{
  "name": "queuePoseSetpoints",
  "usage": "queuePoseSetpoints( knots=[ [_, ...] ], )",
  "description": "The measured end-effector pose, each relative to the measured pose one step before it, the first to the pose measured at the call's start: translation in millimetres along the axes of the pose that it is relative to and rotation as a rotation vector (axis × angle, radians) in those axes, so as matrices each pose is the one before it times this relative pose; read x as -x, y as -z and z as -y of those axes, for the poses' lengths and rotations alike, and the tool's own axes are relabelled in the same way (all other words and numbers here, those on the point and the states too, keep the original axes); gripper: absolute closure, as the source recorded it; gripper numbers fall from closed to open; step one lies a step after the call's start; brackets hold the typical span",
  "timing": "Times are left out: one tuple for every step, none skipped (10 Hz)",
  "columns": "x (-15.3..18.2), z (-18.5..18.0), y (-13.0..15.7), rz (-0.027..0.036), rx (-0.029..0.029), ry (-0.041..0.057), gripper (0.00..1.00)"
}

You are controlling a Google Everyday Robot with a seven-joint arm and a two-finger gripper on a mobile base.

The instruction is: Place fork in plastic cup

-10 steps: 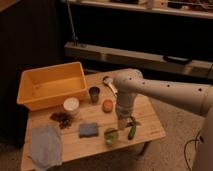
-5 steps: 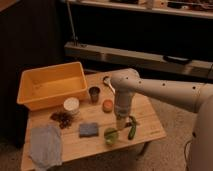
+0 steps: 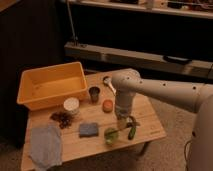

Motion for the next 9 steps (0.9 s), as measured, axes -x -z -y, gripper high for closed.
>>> queuePoseSetpoints(
  knots=[
    [0.68, 0.24, -0.55, 0.00036, 0.00204, 0.00060, 0.95],
    [1.36, 0.25, -0.42, 0.00072, 0.00143, 0.00172, 0.84],
    [0.57, 0.03, -0.59, -0.00043, 0.00161, 0.00098, 0.76],
    [0.79, -0.13, -0.07, -0.00136, 0.00159, 0.00173, 0.66],
    [1.22, -0.08, -0.03, -0.00192, 0.00198, 0.00225, 0.54],
    [0.40, -0.33, -0.01, -0.00192, 0.00214, -0.00008, 0.44],
    [0.17, -0.44, -0.17, -0.00027, 0.00324, -0.00027, 0.36],
    [0.80, -0.62, -0.08, 0.00362, 0.00696, 0.00098, 0.25],
    [0.61, -0.58, -0.38, 0.00217, 0.00797, 0.00523, 0.21]
  ],
)
